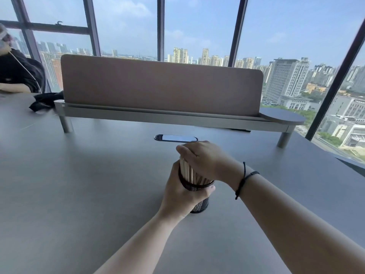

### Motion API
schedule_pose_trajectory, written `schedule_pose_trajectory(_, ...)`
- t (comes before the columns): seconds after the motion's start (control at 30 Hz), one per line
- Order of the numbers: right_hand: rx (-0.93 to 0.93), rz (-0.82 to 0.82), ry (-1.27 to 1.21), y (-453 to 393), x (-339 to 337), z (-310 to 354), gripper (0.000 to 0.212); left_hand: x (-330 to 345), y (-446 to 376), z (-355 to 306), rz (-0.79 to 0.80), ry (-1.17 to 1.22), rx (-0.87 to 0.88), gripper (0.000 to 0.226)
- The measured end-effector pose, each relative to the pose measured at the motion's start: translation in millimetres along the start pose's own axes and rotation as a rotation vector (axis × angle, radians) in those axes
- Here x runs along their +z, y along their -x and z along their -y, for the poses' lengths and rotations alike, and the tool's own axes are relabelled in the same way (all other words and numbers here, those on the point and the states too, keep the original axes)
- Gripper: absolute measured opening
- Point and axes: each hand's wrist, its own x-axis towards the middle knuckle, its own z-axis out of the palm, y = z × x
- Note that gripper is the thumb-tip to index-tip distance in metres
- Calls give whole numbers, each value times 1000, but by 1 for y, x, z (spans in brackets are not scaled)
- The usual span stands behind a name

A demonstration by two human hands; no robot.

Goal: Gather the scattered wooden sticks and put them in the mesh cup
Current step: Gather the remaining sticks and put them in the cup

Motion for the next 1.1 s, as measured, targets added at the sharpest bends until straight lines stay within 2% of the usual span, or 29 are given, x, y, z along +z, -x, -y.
schedule_pose_trajectory(0.1,-107,-31,-21,2,1,0,46,-2,-2,-2,-4,-9,18,66)
schedule_pose_trajectory(0.17,-109,-100,-171,5,-3,-1,35,-3,-2,-2,-3,-14,25,66)
schedule_pose_trajectory(0.2,-71,-198,-252,9,-4,-3,39,-3,-1,-3,-5,-19,30,66)
schedule_pose_trajectory(0.3,142,-521,-531,27,-3,-16,74,-1,2,-5,2,-31,45,62)
schedule_pose_trajectory(0.37,271,-518,-680,41,7,-17,96,1,4,-7,-8,-50,57,58)
schedule_pose_trajectory(0.47,314,-400,-684,53,28,5,121,1,5,-14,-36,-204,176,41)
schedule_pose_trajectory(0.53,333,-450,-668,51,36,18,127,3,5,-13,-15,-361,264,30)
schedule_pose_trajectory(0.63,415,-525,-669,39,38,24,129,8,4,-9,62,-461,302,43)
schedule_pose_trajectory(0.73,478,-454,-555,27,36,20,114,6,6,-5,94,-561,334,57)
schedule_pose_trajectory(0.97,540,-381,-598,0,23,-6,25,4,10,-9,23,-490,301,74)
schedule_pose_trajectory(1.1,488,-285,-548,-11,19,-12,13,7,10,-3,-39,-350,269,84)
